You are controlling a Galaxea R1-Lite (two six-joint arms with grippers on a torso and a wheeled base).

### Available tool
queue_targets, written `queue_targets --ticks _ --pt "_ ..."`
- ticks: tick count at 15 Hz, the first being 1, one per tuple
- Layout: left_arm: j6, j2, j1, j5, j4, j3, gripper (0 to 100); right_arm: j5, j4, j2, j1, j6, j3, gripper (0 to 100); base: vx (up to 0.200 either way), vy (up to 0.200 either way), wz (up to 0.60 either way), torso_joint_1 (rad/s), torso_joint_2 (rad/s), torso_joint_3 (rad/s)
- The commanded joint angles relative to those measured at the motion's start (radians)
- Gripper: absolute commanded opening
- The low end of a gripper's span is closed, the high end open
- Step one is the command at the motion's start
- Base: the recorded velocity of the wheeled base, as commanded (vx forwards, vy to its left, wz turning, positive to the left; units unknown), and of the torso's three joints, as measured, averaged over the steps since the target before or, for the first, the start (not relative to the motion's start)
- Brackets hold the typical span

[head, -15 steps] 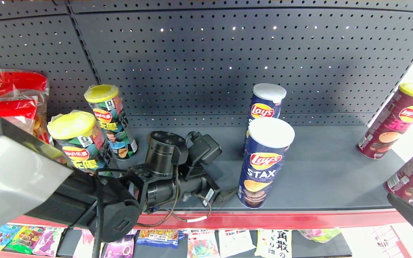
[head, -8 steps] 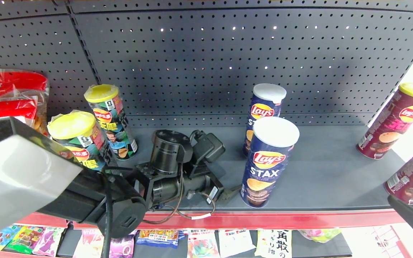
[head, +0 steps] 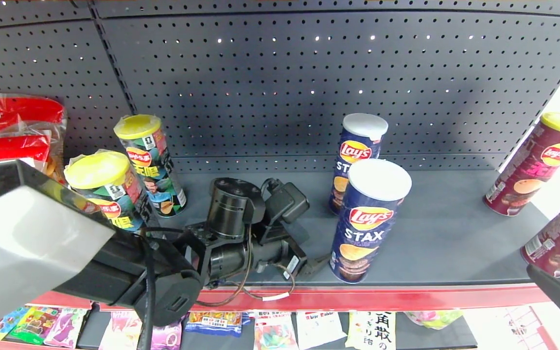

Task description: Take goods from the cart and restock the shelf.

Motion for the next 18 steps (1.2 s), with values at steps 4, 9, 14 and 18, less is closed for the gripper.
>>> queue_targets --ticks 4,9,14,18 --pt "0.0 0.001 -0.008 0.0 0.0 -0.001 100 0.001 0.0 0.0 0.0 0.0 0.0 100 0.0 0.0 0.0 0.0 0.0 0.0" --pt "0.0 0.001 -0.008 0.0 -0.002 -0.003 100 0.001 0.001 -0.007 -0.006 0.0 0.001 100 0.0 0.0 0.0 0.0 0.0 0.0" --pt "0.0 -0.058 -0.006 0.021 0.0 -0.01 100 0.001 0.001 -0.043 -0.006 0.0 0.057 100 0.0 0.0 0.0 0.0 0.0 0.0" --pt "-0.002 -0.226 -0.006 0.061 0.0 0.134 100 0.001 0.001 -0.056 -0.006 -0.002 0.081 100 0.0 0.0 0.0 0.0 0.0 0.0"
